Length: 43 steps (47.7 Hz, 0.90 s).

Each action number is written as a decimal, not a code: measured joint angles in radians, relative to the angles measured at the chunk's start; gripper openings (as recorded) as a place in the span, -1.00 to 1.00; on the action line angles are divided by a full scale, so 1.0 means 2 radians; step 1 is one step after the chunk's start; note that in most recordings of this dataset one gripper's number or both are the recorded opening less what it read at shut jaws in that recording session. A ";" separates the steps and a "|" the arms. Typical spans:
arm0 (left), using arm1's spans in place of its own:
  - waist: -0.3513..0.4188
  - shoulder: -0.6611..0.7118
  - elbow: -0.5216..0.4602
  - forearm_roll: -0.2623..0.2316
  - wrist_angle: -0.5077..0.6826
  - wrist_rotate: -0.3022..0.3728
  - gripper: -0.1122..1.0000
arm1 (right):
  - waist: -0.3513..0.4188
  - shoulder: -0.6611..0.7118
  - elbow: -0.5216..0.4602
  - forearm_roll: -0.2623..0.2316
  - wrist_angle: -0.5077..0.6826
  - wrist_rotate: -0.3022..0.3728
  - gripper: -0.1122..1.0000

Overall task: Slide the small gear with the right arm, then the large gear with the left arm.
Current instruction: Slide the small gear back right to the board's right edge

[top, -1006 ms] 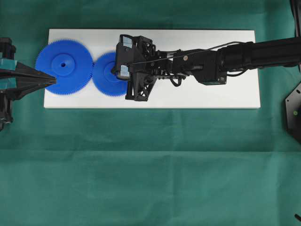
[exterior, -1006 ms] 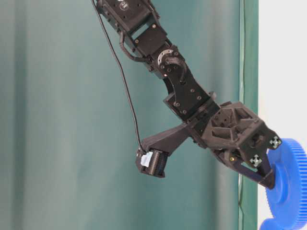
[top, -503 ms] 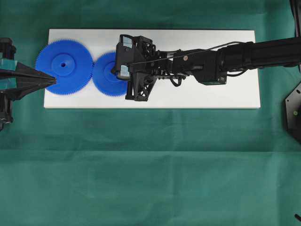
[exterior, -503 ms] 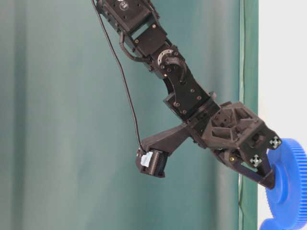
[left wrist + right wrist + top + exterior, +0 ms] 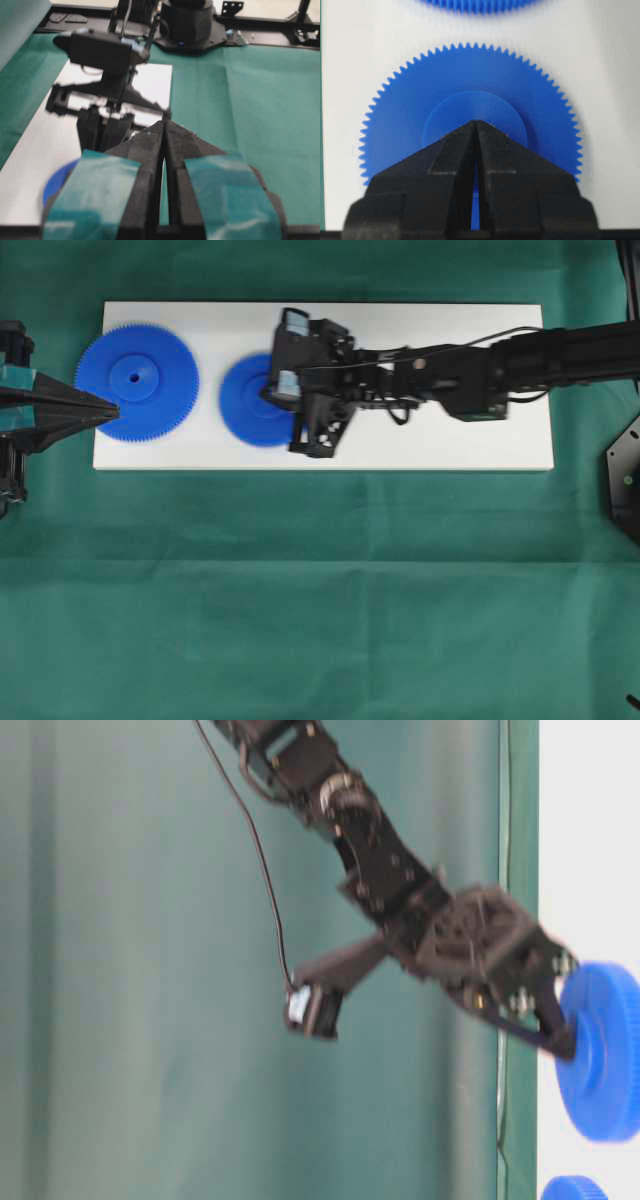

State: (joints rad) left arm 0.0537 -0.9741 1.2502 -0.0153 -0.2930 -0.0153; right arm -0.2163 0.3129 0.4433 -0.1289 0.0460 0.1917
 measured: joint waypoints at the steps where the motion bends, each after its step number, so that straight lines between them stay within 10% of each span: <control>1: 0.000 0.000 0.001 0.000 -0.001 0.000 -0.80 | -0.002 -0.005 0.008 0.000 0.000 0.002 0.10; 43: 0.000 -0.064 0.036 -0.001 0.038 -0.001 -0.80 | -0.097 -0.297 0.380 0.022 -0.044 0.062 0.10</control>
State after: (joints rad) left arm 0.0537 -1.1014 1.3223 -0.0169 -0.2178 -0.0169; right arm -0.4096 -0.2807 1.2026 -0.0844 -0.0414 0.3160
